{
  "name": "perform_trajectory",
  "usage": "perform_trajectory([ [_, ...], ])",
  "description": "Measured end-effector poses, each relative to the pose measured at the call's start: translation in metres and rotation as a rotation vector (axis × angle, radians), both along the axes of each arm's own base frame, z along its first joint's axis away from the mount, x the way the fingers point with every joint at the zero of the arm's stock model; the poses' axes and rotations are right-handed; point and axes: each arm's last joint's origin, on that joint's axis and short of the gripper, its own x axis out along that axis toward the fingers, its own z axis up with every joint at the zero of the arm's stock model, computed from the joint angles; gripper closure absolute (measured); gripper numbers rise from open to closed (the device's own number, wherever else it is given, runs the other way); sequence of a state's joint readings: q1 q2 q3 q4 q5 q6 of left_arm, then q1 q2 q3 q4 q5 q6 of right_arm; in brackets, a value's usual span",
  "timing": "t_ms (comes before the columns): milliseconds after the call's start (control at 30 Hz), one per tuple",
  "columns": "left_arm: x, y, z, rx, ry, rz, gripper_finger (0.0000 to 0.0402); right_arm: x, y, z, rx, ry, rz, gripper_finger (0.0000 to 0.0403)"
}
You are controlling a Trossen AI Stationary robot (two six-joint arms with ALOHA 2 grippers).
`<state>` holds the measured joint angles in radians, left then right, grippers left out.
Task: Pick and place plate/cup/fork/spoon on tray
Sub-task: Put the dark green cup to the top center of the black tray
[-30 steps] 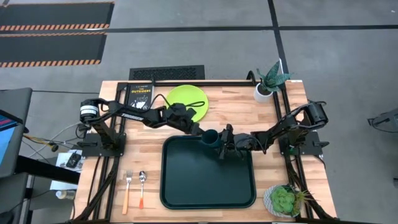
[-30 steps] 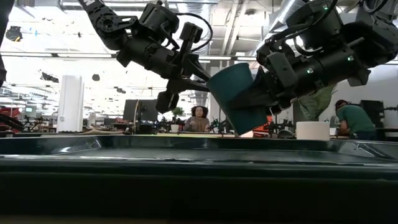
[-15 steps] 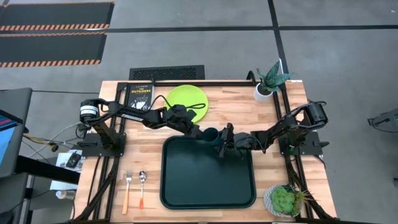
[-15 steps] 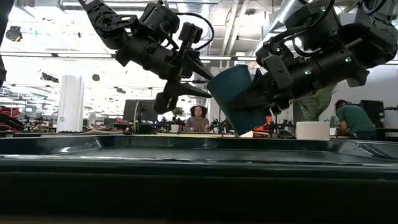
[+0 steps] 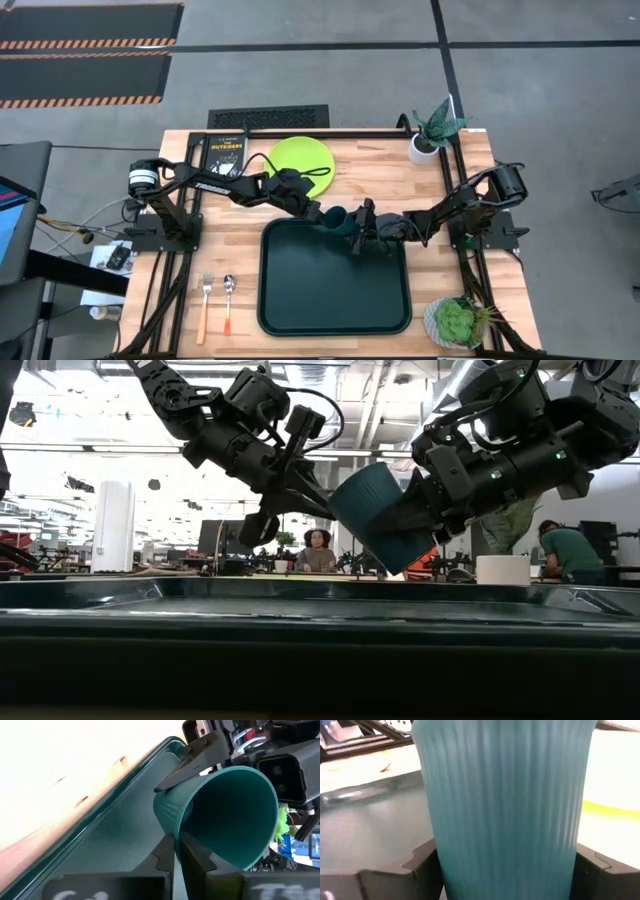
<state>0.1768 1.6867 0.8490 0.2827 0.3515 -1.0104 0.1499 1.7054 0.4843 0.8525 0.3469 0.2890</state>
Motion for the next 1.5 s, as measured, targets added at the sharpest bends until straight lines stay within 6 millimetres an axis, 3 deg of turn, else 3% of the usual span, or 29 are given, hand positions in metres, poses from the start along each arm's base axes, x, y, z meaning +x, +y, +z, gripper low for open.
perform_trajectory([
  [167, 0.0, 0.001, -0.001, -0.004, 0.018, 0.02, 0.0399, 0.007, -0.003, -0.001, 0.111, 0.072, 0.01, 0.0081],
  [433, 0.001, 0.002, 0.002, 0.022, 0.0, 0.031, 0.0401, 0.019, 0.0, 0.008, 0.167, 0.182, 0.106, 0.0034],
  [733, 0.001, 0.004, 0.002, 0.036, -0.002, 0.064, 0.0401, 0.002, -0.007, 0.028, 0.067, 0.313, 0.1, 0.0024],
  [867, 0.001, 0.005, 0.002, 0.041, -0.001, 0.083, 0.0401, -0.01, -0.01, 0.042, 0.041, 0.35, 0.092, 0.0027],
  [1033, 0.006, 0.007, 0.009, 0.05, 0.014, 0.092, 0.0401, -0.038, -0.013, 0.064, 0.035, 0.434, 0.086, 0.003],
  [1167, 0.017, 0.005, 0.03, 0.127, 0.036, 0.056, 0.0401, -0.064, -0.015, 0.085, 0.071, 0.443, 0.041, 0.0031],
  [1367, 0.032, -0.001, 0.078, 0.337, 0.127, -0.001, 0.0401, -0.102, -0.018, 0.106, 0.082, 0.438, -0.079, 0.0031],
  [1500, 0.033, -0.002, 0.091, 0.437, 0.17, -0.004, 0.0401, -0.12, -0.02, 0.114, 0.084, 0.431, -0.123, 0.0031],
])
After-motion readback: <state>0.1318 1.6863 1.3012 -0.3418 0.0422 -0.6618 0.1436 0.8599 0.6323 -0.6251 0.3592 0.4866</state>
